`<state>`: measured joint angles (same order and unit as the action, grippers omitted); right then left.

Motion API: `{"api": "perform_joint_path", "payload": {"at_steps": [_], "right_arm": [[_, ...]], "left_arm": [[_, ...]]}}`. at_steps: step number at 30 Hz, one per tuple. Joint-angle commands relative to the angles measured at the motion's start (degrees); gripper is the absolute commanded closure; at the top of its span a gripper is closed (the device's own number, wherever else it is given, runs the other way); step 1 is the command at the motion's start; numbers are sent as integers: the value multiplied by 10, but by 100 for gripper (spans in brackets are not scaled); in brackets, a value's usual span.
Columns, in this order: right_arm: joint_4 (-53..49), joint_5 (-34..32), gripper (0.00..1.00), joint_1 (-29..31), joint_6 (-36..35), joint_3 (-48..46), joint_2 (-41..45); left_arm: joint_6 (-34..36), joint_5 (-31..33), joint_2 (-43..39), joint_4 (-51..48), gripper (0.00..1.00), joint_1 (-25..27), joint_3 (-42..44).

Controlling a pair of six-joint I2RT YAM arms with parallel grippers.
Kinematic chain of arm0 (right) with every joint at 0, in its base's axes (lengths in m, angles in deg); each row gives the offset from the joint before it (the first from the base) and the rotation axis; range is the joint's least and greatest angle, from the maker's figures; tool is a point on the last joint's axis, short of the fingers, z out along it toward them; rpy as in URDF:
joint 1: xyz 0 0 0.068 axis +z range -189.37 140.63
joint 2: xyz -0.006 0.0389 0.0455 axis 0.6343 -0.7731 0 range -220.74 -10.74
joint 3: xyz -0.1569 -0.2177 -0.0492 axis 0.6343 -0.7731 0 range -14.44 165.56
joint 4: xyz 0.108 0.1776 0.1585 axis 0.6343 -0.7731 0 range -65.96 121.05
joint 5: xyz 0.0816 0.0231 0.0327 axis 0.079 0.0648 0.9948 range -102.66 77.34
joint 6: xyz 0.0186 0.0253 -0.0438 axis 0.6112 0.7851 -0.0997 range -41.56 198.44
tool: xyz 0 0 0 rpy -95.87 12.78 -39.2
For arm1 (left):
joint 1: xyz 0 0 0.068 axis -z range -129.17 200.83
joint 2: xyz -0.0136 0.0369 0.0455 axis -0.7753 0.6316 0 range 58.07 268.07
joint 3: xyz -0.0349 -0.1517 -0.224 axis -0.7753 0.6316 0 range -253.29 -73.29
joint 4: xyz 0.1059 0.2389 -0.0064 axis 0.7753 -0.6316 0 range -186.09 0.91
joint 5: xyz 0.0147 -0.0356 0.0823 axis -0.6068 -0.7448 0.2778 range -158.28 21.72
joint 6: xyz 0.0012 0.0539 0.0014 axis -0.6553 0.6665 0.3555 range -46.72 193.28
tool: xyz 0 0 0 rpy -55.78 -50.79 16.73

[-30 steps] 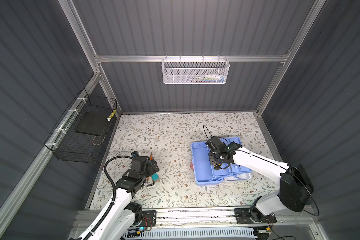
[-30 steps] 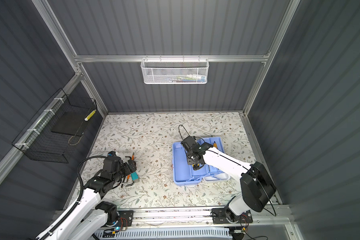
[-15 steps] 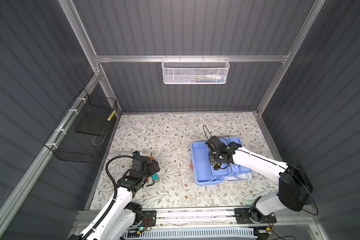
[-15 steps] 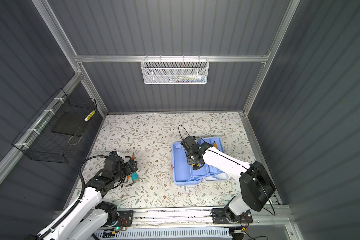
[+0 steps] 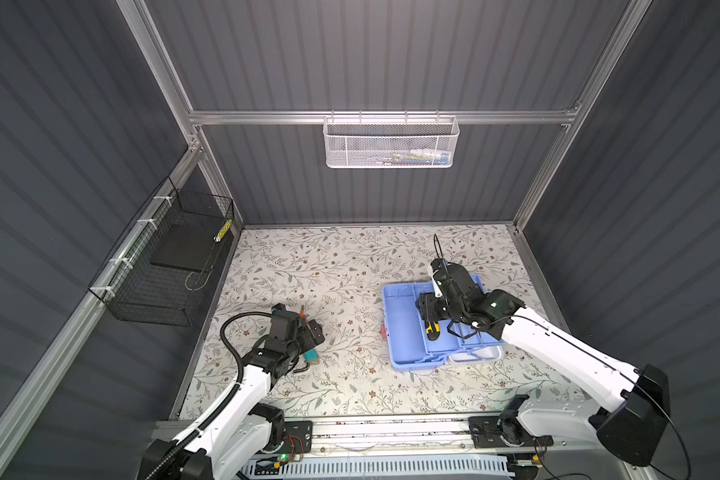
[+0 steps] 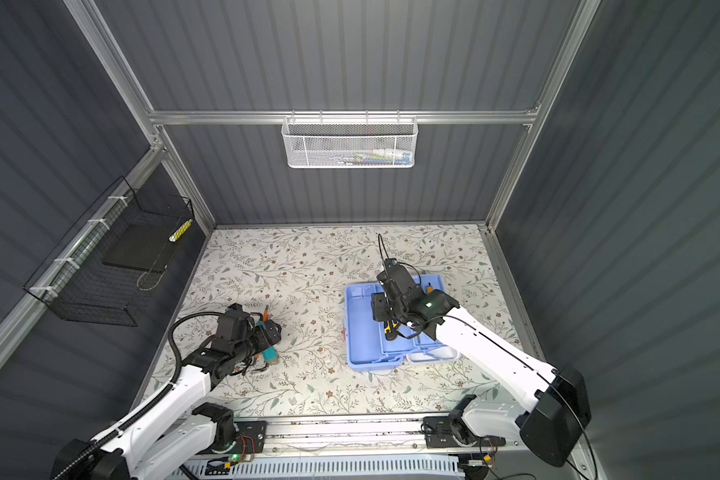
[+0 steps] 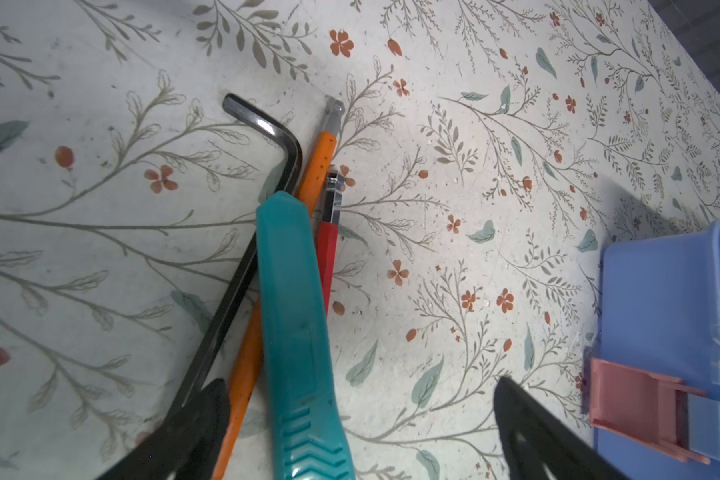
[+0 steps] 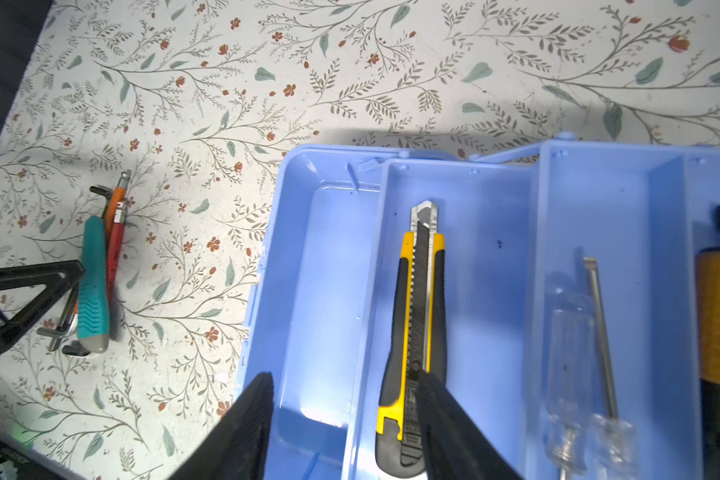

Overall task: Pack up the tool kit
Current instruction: 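Open the right gripper to release the knife and lift away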

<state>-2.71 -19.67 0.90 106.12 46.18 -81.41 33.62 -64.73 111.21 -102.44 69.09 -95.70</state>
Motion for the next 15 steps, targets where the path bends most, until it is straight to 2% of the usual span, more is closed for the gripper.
{"api": "perform_joint_path", "payload": {"at_steps": [1,15], "right_arm": [[9,16,42,-1,0,-17,15],[21,27,41,-2,-8,-39,25]], "left_arm": [[-8,-13,14,27,1,-2,9],[-25,-40,62,103,1,6,14]]}}
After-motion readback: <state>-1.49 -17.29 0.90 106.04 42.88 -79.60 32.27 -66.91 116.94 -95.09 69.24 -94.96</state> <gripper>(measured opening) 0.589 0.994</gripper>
